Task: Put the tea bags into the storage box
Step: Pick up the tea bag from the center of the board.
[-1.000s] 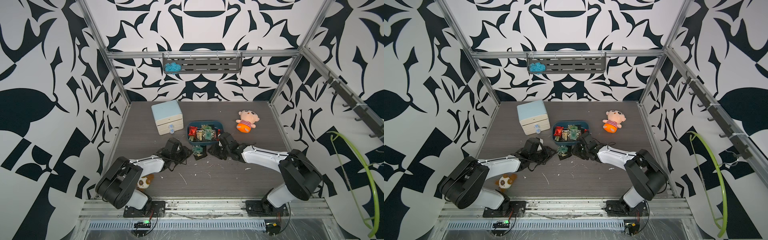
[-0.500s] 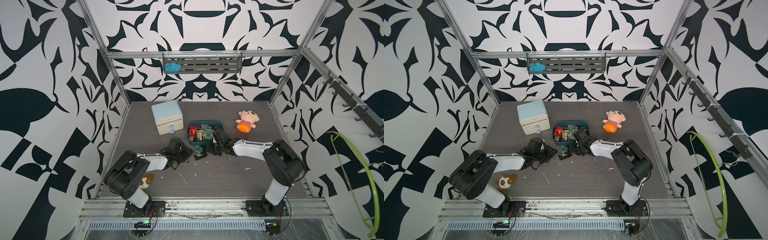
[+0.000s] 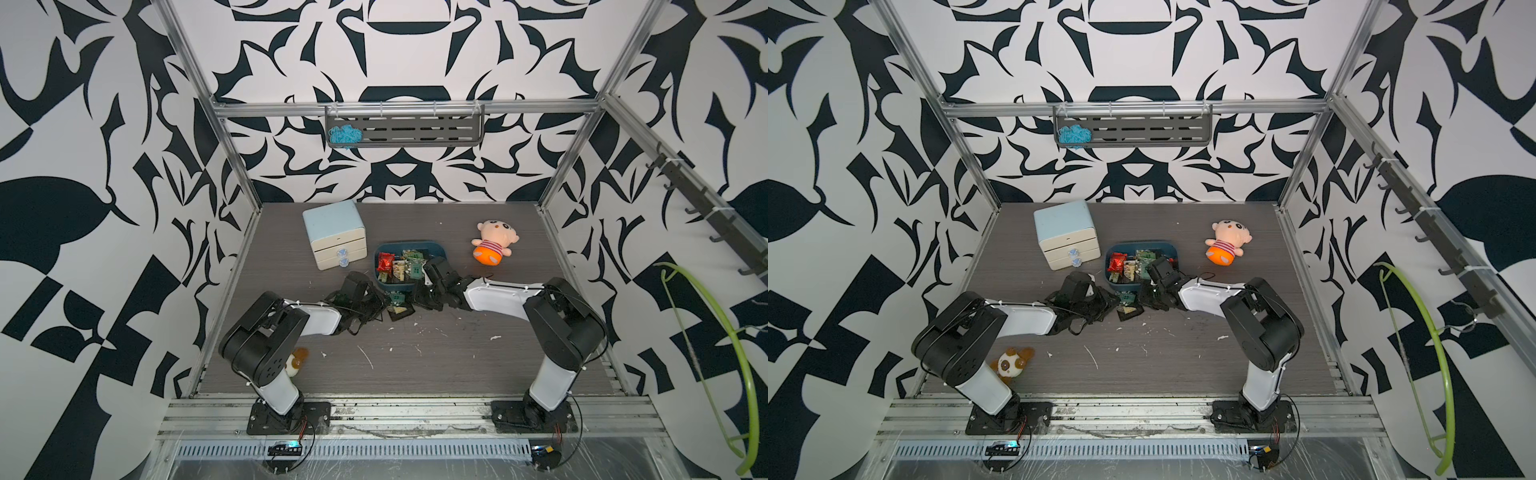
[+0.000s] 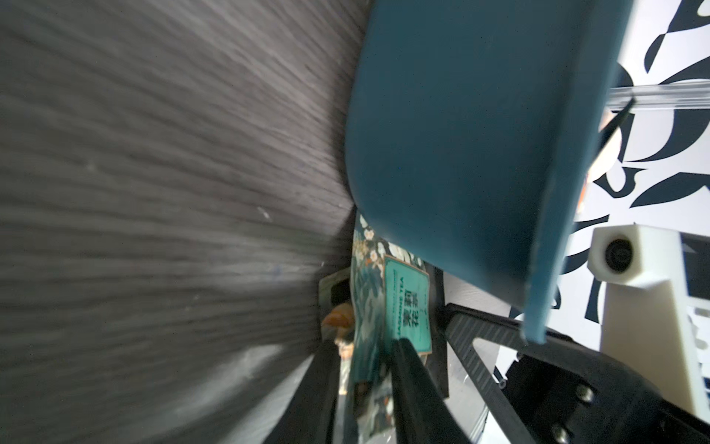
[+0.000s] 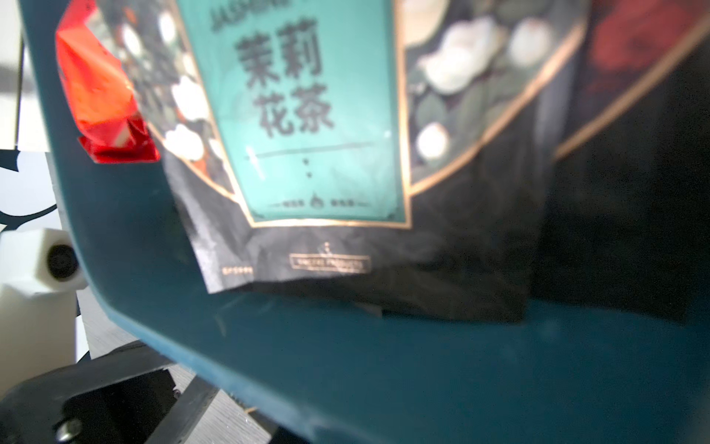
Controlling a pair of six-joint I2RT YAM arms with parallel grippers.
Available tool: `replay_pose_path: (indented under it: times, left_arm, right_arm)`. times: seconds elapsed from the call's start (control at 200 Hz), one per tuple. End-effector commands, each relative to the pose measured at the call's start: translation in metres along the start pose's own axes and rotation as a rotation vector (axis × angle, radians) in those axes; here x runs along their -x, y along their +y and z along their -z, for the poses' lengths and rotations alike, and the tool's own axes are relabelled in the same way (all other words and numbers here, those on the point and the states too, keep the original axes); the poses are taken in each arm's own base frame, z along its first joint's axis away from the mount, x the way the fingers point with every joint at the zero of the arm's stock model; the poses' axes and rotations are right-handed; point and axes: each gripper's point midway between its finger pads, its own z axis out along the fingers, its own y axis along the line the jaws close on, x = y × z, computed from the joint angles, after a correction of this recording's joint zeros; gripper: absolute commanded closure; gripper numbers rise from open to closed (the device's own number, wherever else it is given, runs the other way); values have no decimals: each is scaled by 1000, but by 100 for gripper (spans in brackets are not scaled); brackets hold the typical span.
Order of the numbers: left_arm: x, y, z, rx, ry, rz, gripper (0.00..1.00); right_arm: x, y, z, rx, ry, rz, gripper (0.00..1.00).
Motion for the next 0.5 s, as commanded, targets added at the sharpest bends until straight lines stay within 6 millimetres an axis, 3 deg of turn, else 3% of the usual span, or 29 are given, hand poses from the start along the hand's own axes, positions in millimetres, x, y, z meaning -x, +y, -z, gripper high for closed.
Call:
replay_pose_path:
  times: [0.0,0.28,0.5]
  left_arm:
    - [1,-14,-4,-36,5,-6,72]
    - [2,-17,-6,-40,5,12,77]
    - [-2,-2,-8,28,17,38,88]
  right_arm:
    - [8,16,7,32,-14,31,83]
    - [5,16,7,33,-6,33,83]
    - [1,14,11,32,-3,35,82]
